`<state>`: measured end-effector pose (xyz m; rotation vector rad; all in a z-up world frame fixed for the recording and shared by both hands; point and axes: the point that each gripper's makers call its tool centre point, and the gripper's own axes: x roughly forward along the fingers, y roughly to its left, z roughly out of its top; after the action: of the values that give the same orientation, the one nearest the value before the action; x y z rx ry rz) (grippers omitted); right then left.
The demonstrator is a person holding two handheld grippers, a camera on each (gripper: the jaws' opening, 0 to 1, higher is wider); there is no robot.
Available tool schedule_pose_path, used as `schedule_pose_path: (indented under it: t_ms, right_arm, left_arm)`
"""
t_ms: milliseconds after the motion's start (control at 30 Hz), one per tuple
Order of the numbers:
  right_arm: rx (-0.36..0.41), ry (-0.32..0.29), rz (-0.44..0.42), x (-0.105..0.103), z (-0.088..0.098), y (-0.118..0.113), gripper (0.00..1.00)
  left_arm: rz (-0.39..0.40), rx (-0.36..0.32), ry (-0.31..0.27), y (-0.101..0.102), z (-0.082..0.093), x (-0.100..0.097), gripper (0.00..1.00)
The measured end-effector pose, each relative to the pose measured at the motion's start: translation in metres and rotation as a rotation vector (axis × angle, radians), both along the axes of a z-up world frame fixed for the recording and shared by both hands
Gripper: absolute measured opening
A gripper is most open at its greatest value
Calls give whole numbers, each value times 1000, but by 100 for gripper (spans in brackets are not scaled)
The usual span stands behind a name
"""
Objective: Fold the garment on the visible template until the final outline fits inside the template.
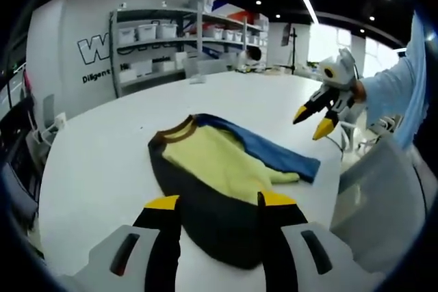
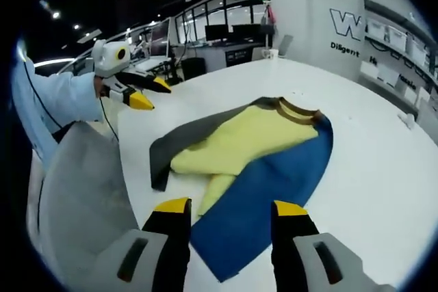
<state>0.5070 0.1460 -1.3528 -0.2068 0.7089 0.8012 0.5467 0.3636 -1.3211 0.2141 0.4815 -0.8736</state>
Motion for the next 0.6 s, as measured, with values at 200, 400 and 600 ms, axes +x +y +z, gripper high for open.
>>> schedule_pose_path:
  t_ms: [200, 400, 600]
  right_arm:
    - [-21, 35, -26, -11, -14, -7, 39]
    - [-35, 103, -86, -35, -38, -28, 35]
    - [-43, 148, -135, -51, -54, -44, 34]
  left_arm:
    - [-6, 2, -5, -2, 2, -1, 42]
    - [-9, 3, -3, -3, 1, -3, 42]
    - [-4, 2, 5, -2, -1, -5, 42]
